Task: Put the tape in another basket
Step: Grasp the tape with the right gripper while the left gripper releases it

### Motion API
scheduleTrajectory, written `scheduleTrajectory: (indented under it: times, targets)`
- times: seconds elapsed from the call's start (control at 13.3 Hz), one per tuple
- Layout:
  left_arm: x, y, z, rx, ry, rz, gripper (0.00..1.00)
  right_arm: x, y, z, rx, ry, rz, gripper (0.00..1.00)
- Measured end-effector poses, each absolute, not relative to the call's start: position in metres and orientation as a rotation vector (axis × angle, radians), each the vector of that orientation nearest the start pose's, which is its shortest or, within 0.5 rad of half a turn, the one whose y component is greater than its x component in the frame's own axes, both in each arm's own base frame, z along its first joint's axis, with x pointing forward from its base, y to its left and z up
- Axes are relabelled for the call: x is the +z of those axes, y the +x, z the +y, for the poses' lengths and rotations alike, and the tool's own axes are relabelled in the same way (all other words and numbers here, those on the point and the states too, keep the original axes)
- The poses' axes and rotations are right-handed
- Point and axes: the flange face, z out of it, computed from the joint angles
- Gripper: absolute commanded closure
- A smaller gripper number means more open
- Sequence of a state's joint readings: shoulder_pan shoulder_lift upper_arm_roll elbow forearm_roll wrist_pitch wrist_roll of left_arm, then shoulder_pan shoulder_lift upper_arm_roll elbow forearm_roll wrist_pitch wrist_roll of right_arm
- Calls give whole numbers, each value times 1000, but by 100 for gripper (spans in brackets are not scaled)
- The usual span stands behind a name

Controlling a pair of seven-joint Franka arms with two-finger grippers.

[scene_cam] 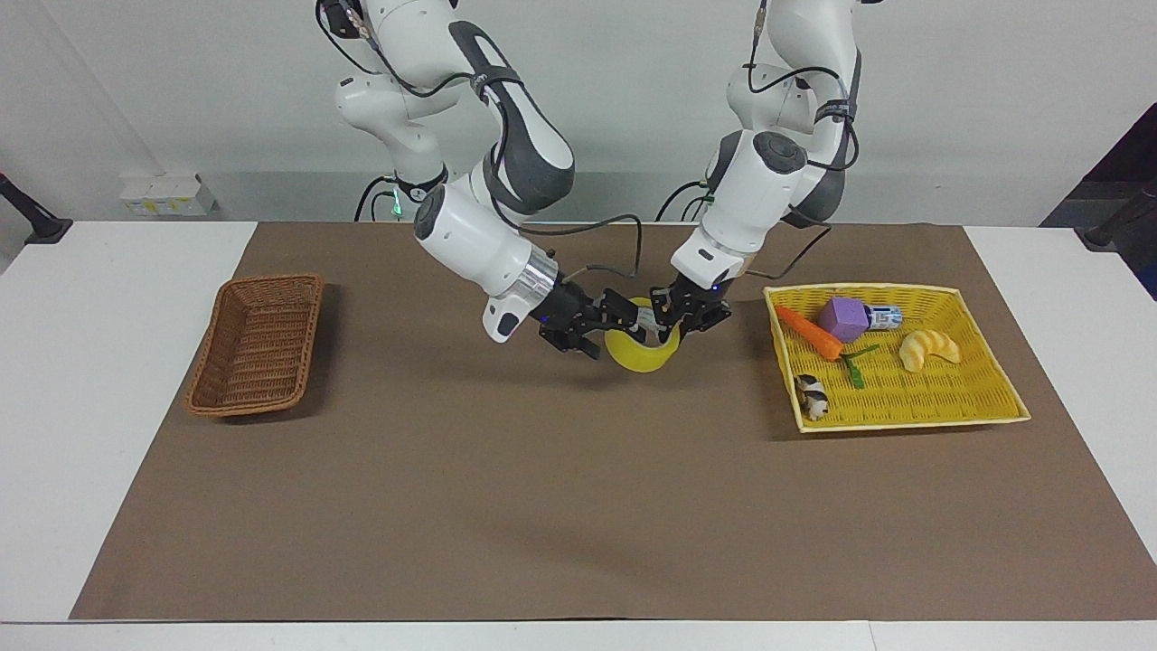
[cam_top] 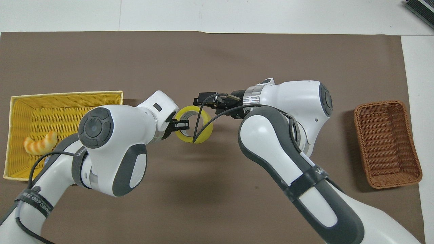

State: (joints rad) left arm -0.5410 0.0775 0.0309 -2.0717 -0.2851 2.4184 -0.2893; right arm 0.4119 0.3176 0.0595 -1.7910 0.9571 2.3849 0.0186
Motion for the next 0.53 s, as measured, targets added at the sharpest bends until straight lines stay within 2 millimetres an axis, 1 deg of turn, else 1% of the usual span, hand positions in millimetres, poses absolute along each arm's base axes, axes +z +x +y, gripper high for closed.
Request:
scheduleTrajectory:
  times: [0.15,0.38,0.45,0.53]
  targets:
    - [422,518,-287,-307,-3438,26,100,393,589,306,-55,-2353,185,0]
    - [431,528,-292,-321,-3487,-56,100,386,587,307,-48,-2378,119,0]
    - [435,531,-294,-326,-3505,-81,100,383,586,306,-50,-2406,93,32]
    - [435,534,-296,-320,-3518,-100,100,381,585,305,-55,-2427,72,99]
